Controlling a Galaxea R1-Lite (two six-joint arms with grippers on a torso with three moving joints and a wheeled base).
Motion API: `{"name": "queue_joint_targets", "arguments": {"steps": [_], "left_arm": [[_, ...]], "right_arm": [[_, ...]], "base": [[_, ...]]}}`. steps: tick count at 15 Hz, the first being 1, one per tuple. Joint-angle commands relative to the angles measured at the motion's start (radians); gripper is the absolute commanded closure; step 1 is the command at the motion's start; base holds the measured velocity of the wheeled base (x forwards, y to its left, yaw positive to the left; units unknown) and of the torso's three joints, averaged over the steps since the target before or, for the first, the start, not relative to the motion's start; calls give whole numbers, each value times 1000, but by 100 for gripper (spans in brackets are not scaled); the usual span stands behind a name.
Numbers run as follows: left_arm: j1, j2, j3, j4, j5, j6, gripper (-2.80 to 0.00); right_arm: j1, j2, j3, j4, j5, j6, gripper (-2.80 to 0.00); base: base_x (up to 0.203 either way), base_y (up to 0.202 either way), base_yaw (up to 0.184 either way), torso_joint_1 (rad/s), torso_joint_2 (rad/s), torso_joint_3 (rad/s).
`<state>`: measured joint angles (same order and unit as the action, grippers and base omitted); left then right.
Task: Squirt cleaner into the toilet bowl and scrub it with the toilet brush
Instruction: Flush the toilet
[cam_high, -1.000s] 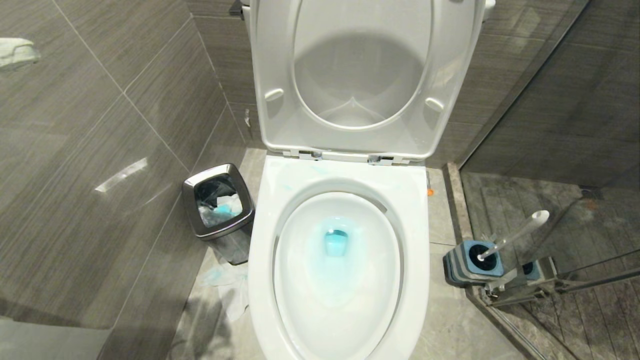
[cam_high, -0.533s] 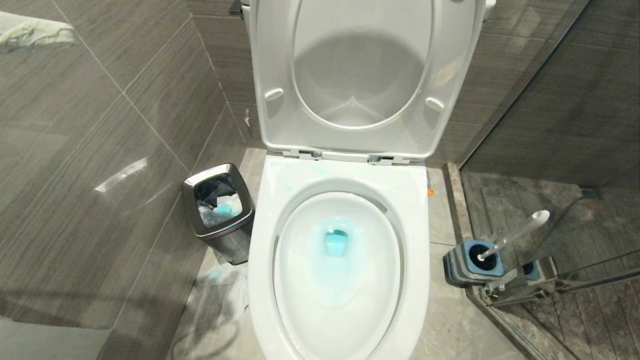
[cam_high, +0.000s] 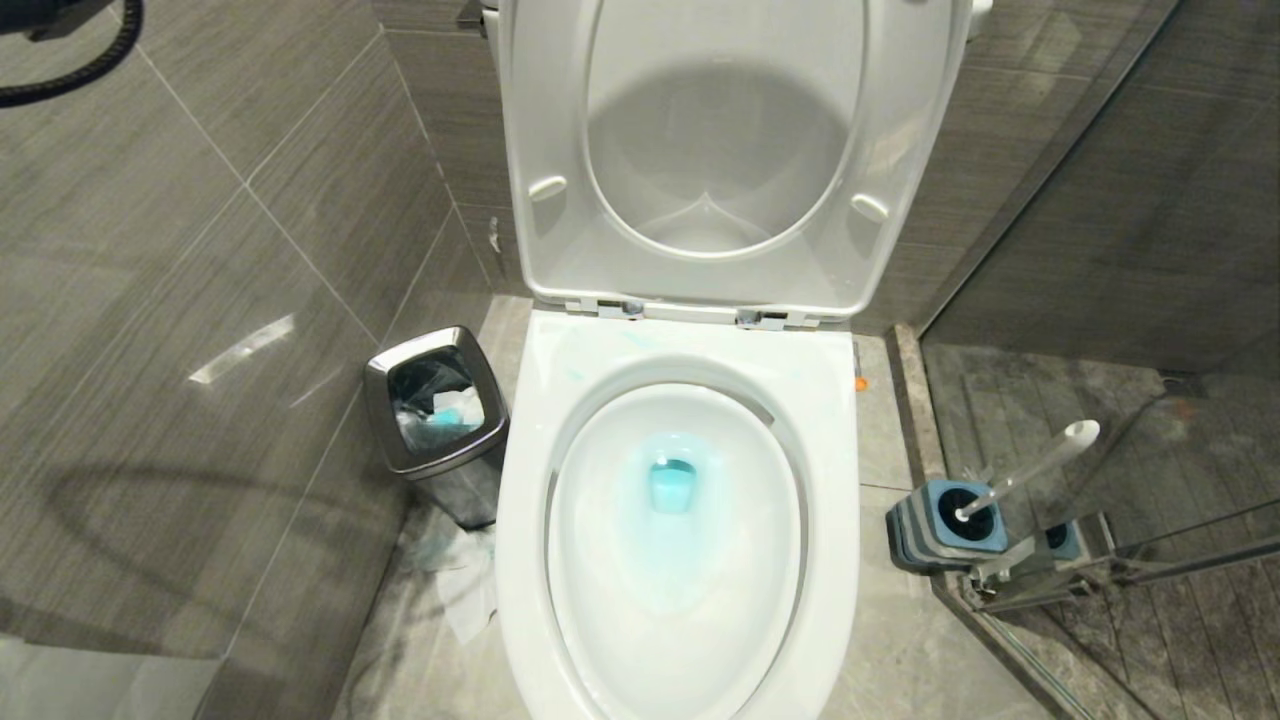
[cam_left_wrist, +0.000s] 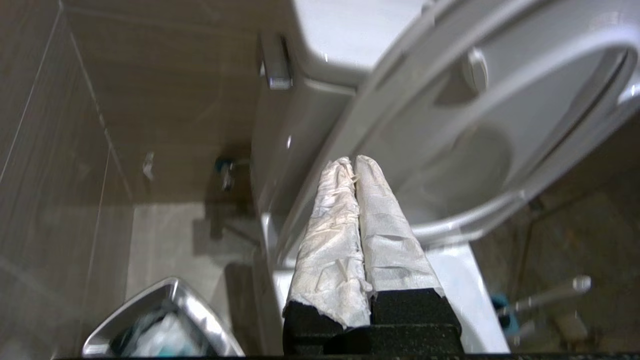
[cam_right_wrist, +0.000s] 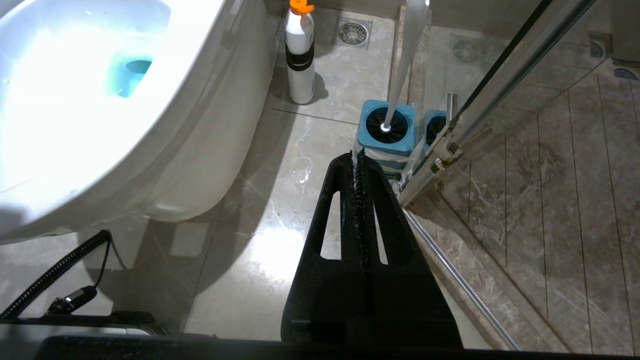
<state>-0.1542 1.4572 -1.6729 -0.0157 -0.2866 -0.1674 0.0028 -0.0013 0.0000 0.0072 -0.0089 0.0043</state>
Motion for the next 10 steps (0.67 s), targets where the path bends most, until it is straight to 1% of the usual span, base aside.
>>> {"name": "queue_joint_targets", "arguments": {"steps": [1, 2, 3, 4, 6, 8, 10], "left_arm": [[-11, 99, 2, -147, -3, -55, 0], [-17, 111, 5, -174, -4, -89, 0], [-18, 122, 5, -198, -22, -105, 0], [-15, 132, 0, -215, -38, -106, 0], [6, 164, -17, -262, -44, -104, 0], [13, 222, -76, -324, -41, -116, 0], [16, 288, -169, -380, -38, -132, 0]], "right_arm": [[0, 1, 0, 0, 0, 0, 0], [0, 1, 2, 0, 0, 0, 0], [0, 1, 1, 0, 0, 0, 0], [0, 1, 0, 0, 0, 0, 0], [0, 1, 0, 0, 0, 0, 0], [0, 1, 1, 0, 0, 0, 0], [0, 1, 1, 0, 0, 0, 0]], "base": [[0, 0, 0, 0, 0, 0], [0, 0, 0, 0, 0, 0], [0, 0, 0, 0, 0, 0], [0, 0, 0, 0, 0, 0], [0, 0, 0, 0, 0, 0], [0, 0, 0, 0, 0, 0], [0, 0, 0, 0, 0, 0]]}}
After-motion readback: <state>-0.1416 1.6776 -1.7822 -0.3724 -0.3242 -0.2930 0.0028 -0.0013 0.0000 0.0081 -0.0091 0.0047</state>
